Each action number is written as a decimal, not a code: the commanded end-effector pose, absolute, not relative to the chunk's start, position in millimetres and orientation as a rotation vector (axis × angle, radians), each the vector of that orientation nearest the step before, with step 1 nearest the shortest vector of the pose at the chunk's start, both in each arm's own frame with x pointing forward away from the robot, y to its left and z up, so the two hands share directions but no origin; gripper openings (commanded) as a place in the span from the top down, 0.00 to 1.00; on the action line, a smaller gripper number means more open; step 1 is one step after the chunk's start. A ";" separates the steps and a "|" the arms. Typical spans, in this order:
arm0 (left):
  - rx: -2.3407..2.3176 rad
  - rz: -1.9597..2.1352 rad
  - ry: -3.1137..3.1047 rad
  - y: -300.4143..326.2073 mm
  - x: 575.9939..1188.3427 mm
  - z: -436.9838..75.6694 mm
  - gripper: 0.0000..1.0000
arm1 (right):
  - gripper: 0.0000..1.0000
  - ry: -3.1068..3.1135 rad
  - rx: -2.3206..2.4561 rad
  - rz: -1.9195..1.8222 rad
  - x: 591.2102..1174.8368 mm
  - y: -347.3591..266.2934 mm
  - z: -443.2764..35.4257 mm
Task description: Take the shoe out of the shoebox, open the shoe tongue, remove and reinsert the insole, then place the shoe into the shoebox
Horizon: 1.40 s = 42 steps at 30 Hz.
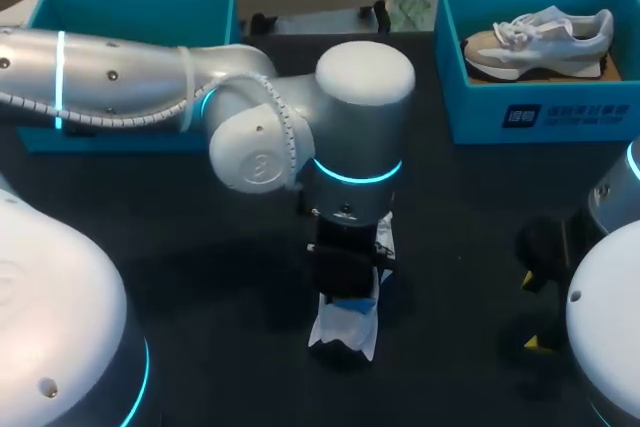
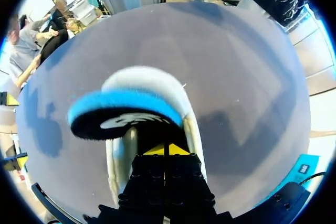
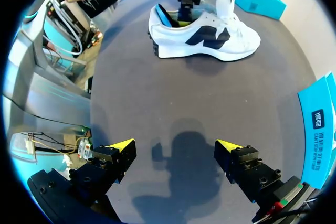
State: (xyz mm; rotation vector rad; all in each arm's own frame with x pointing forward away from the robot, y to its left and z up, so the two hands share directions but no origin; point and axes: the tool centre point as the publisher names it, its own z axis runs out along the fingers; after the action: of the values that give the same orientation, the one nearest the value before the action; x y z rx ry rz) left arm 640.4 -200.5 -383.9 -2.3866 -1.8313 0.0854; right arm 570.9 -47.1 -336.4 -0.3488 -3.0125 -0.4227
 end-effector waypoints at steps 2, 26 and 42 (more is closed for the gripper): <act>-2.371 -0.034 -1.813 -205.1 638.9 -374.3 1.00 | 0.00 -3.016 -0.348 -0.426 568.4 -47.8 -334.9; -2.208 0.046 -1.917 -194.3 644.4 -441.1 1.00 | 0.00 -3.016 -0.348 -0.426 568.4 -47.8 -334.9; -2.258 0.367 -1.946 -204.7 646.2 -391.0 1.00 | 0.00 -3.016 -0.348 -0.426 568.4 -47.8 -334.9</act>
State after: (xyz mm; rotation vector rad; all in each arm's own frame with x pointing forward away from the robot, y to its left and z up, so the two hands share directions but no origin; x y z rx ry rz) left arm 643.0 -210.9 -403.3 -2.2485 -1.9321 0.3218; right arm 570.6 -47.1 -336.3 -0.3493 -3.0130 -0.4225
